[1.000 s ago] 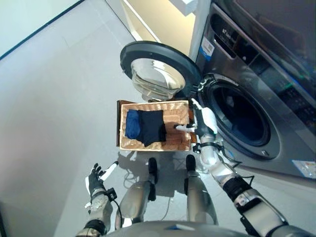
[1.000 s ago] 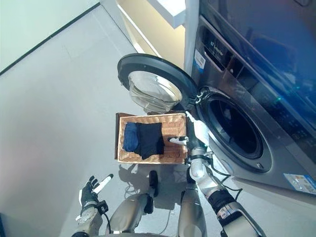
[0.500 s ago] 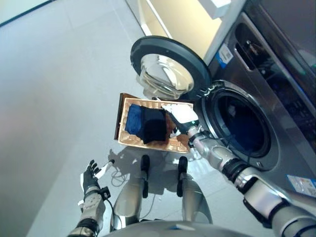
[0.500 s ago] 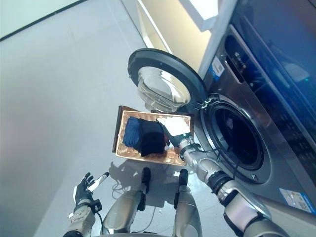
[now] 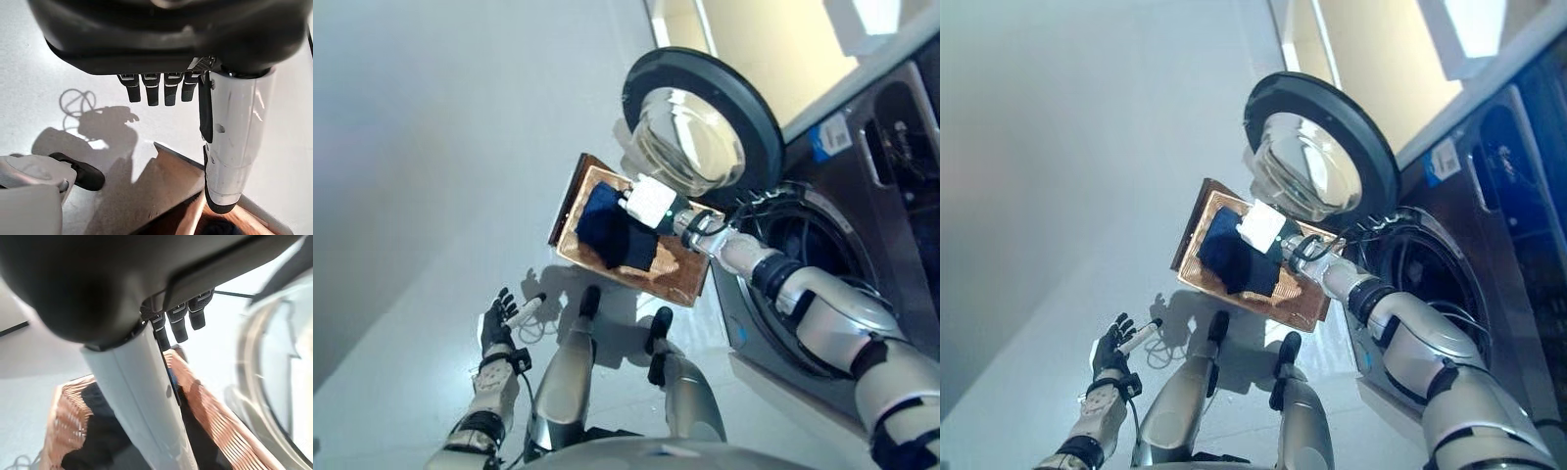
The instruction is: Pick up the clothes and place them into the washing machine
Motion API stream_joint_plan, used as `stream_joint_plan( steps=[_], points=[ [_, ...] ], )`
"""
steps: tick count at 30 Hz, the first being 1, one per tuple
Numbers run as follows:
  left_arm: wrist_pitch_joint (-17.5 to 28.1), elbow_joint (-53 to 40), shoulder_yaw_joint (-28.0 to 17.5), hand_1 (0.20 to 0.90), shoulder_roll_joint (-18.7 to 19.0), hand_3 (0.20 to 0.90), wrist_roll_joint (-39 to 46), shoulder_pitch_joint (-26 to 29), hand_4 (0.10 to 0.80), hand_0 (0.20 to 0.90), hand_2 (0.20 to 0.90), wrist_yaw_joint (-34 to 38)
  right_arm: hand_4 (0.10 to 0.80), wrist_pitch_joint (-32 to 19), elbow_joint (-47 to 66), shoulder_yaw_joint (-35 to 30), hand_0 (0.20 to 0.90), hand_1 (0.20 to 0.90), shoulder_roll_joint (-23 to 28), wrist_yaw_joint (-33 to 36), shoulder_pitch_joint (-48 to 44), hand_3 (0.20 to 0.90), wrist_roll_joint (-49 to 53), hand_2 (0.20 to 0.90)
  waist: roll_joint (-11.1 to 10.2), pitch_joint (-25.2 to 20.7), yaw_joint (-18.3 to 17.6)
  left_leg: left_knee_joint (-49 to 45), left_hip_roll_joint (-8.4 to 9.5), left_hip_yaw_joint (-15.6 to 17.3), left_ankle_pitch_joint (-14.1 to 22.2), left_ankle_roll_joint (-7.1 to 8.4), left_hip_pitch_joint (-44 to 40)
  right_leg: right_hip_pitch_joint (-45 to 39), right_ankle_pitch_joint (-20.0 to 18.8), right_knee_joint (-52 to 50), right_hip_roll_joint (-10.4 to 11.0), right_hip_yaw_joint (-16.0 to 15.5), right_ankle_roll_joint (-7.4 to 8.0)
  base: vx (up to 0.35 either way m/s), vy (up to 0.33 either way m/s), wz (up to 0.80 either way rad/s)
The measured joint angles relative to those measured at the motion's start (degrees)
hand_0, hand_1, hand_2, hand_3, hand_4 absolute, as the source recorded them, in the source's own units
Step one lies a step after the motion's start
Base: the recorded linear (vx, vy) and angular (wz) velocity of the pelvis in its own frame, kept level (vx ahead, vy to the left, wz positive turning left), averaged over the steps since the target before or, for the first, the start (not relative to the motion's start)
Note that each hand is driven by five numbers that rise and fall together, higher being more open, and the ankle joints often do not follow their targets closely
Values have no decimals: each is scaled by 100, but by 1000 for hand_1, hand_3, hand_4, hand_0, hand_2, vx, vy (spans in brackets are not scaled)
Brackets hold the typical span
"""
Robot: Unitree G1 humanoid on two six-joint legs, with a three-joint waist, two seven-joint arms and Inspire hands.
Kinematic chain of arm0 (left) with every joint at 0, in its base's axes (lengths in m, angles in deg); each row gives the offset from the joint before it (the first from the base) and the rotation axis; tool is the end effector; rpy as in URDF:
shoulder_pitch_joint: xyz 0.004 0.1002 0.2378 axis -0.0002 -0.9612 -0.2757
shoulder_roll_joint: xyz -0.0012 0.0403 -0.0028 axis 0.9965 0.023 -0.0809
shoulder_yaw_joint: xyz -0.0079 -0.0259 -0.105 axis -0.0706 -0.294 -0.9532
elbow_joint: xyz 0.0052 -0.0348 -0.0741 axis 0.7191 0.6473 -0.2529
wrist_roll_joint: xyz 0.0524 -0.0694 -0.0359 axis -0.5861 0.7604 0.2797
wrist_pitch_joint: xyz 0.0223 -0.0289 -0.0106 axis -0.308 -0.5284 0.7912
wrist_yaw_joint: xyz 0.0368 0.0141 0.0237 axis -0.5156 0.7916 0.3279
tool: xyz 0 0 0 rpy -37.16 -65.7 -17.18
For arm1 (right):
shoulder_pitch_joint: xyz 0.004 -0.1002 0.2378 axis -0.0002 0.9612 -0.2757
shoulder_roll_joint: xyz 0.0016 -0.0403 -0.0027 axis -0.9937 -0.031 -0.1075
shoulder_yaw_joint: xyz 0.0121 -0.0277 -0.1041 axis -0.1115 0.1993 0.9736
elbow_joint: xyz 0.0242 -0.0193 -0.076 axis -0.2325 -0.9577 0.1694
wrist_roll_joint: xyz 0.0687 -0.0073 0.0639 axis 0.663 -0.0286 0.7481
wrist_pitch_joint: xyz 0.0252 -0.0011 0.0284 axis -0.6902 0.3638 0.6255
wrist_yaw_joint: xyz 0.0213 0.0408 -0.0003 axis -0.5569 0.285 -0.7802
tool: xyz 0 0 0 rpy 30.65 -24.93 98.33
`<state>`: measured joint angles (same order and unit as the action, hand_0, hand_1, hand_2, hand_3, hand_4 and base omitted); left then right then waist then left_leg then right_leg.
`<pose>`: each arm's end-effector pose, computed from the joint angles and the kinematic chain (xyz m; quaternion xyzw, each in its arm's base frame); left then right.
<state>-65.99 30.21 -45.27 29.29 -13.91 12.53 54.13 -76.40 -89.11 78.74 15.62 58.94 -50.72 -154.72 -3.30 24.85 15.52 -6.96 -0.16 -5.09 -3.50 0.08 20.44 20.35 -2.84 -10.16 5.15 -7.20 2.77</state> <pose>0.1640 0.2136 -0.0717 -0.0464 0.2559 0.2266 0.9386 0.3328 -0.1373 0.0942 -0.8879 -0.2564 0.2000 0.3254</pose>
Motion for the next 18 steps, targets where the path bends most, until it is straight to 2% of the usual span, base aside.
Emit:
stream_joint_plan(
  steps=[10,18],
  points=[
    [-10,47,-4,900,180,900,147,158,800,900,900,15,800,11,-176,57,900,900,-649,5,-80,900,0,900,-71,55,261,-1,15,-247,-47,70,26,-104,42,19,37,-233,-13,14,-4,14],
    [-7,2,-6,900,230,900,161,170,800,900,900,131,800,84,-445,46,900,900,-765,7,-79,900,8,900,-75,59,292,-42,3,-342,-96,139,212,-81,86,23,44,-480,-32,-4,-3,17]
  ],
)
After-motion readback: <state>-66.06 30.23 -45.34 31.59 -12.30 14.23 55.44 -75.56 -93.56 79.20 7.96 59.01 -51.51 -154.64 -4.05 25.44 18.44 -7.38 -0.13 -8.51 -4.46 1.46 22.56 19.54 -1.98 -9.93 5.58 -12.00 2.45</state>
